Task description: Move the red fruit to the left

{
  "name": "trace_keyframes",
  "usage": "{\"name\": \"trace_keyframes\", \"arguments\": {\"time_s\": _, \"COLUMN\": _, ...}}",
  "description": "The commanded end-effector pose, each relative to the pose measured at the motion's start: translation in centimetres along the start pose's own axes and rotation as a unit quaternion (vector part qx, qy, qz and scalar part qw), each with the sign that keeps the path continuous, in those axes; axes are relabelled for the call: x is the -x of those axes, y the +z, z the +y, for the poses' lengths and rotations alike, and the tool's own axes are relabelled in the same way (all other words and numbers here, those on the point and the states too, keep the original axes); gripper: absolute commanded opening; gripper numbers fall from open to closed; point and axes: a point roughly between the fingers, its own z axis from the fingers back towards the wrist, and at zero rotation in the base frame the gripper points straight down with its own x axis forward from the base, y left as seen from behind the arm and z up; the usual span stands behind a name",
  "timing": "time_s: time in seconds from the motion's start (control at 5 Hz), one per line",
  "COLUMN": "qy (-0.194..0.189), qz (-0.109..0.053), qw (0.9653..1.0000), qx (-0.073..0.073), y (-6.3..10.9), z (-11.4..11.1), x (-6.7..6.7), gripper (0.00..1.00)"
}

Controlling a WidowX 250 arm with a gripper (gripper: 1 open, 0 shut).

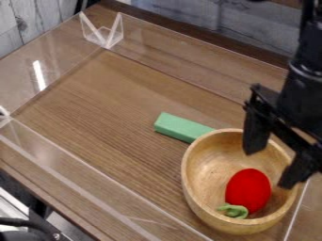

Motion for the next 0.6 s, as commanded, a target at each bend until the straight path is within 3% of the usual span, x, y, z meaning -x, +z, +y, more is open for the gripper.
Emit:
{"name": "trace_keyframes", "arguments": {"time_s": 0.0, "qy": 0.000, "qz": -0.013, "qw": 0.9999, "qx": -0.004, "y": -0.5, "z": -0.7, "x": 0.3, "gripper": 1.00}}
{"name": "trace_keyframes", "arguments": {"time_s": 0.2, "qy": -0.001, "qz": -0.012, "qw": 0.9999, "qx": -0.004, "y": -1.2, "z": -1.2, "x": 1.3, "gripper": 1.00}}
{"name": "trace_keyframes", "arguments": {"time_s": 0.4, "qy": 0.025, "qz": -0.034, "qw": 0.9991, "qx": -0.011, "y": -1.2, "z": -0.1, "x": 1.9, "gripper": 1.00}}
